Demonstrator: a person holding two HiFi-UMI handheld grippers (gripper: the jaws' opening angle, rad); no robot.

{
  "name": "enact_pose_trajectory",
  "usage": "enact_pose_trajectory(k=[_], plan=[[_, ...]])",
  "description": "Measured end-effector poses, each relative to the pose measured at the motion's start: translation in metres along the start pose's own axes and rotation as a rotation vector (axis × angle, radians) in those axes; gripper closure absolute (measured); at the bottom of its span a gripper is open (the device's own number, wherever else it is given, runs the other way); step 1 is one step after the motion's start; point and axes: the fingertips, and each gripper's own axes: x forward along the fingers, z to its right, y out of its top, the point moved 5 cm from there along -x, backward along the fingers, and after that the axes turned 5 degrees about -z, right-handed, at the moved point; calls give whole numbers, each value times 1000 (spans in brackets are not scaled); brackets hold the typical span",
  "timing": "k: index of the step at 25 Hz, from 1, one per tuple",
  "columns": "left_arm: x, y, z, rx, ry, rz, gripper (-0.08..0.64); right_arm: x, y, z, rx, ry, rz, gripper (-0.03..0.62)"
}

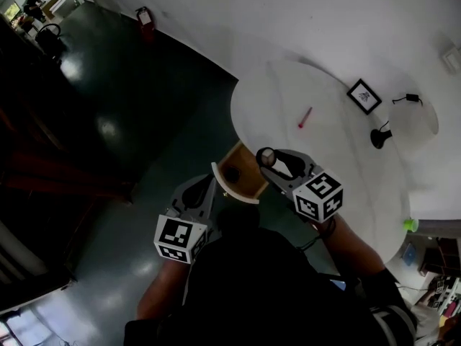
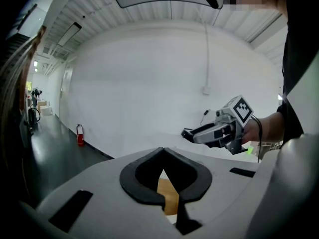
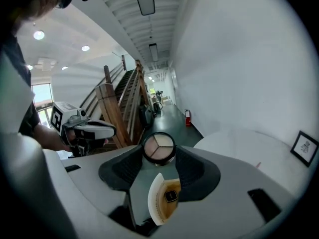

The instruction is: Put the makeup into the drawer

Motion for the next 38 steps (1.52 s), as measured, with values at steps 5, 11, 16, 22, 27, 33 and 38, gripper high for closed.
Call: enact_pose_trajectory(k=[5, 11, 16, 22, 27, 33, 38], plan=[[8, -2, 1, -35, 31, 2, 548, 12, -9, 0, -33, 51, -36, 380], [28, -19, -4, -69, 33, -58, 548, 43, -32, 6, -46, 98, -94, 380], [42, -32, -14, -101, 55, -74, 548, 74, -51, 9, -76, 130, -144, 380], [53, -52, -25, -127, 84, -84, 548, 103, -68, 7, -113, 159, -176, 380], [54, -70, -30, -147, 87, -114, 548, 124, -86, 8, -116, 169, -211, 380], [64, -94, -41, -177, 92, -144, 548, 150, -114, 13, -119, 181, -259, 380], [82, -113, -48, -183, 71, -166, 548, 174, -141, 15, -153, 190, -303, 380]])
